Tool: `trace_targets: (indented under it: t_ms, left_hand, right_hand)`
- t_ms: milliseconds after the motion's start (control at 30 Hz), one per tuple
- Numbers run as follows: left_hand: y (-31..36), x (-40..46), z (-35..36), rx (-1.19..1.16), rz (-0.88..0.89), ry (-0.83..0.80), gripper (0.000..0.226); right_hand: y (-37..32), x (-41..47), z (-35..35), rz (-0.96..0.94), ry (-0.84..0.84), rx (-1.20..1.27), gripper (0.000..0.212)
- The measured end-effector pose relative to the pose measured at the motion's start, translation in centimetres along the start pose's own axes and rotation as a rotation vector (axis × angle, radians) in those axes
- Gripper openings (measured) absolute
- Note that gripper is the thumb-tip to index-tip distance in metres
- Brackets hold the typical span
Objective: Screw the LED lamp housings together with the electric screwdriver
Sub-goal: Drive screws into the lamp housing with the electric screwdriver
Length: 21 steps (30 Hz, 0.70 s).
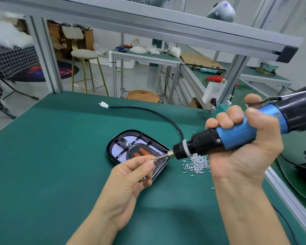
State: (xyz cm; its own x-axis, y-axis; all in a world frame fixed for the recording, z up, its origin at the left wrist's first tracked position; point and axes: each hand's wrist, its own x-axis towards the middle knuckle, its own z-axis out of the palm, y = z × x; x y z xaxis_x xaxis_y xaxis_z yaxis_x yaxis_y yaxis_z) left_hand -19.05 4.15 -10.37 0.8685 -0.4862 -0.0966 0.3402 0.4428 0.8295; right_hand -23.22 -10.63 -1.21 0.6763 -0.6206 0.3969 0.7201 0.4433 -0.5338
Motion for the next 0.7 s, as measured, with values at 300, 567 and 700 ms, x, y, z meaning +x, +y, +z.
trace_targets:
  t_ms: [300,567,700]
  left_hand:
    - [0.0,0.2,-0.6,-0.106,-0.044,0.033,0.019]
    - [-0.1,0.2,-0.5,-0.006,0.084,0.113,0.013]
    - [0.6,0.4,-1.3,0.06,0.116,0.098,0.011]
  right_hand:
    - [0.9,0.1,0.7,0.013,-0.019,-0.01,0.017]
    - [1.5,0.0,0.9,-0.001,-0.075,-0.047,0.019]
    - [2.5,0.1,1.2,0.005,-0.075,-0.037,0.02]
